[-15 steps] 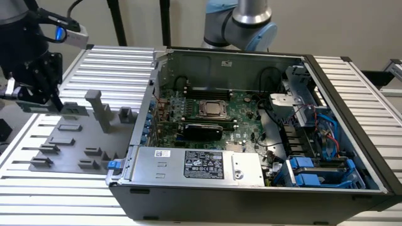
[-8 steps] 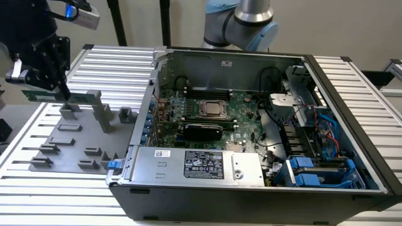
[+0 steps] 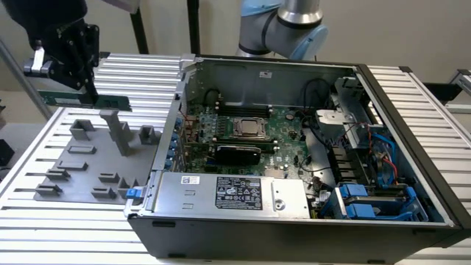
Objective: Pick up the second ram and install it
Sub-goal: 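Pick up the second ram and move it above second insertion slot, then insert the second ram into the second slot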
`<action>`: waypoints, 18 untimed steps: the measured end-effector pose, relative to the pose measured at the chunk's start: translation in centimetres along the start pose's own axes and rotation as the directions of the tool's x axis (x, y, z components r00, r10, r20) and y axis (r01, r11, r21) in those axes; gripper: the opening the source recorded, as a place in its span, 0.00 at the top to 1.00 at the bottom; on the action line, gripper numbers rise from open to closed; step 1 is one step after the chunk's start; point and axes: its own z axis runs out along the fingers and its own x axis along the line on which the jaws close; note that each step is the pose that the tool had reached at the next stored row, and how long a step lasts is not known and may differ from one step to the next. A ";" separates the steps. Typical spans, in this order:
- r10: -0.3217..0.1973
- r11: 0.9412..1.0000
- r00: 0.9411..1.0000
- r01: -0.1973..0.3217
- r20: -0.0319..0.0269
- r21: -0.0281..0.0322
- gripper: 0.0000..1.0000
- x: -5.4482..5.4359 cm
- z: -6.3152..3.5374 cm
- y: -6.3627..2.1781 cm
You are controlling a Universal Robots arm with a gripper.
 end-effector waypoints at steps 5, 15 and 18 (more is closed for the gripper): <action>0.000 1.000 1.000 0.000 0.000 0.000 1.00 -0.1 -0.37 -2.27; 0.000 1.000 1.000 0.000 0.000 0.000 1.00 -0.6 -0.54 -6.81; 0.000 1.000 1.000 0.000 0.000 0.000 1.00 -0.8 -0.57 -8.16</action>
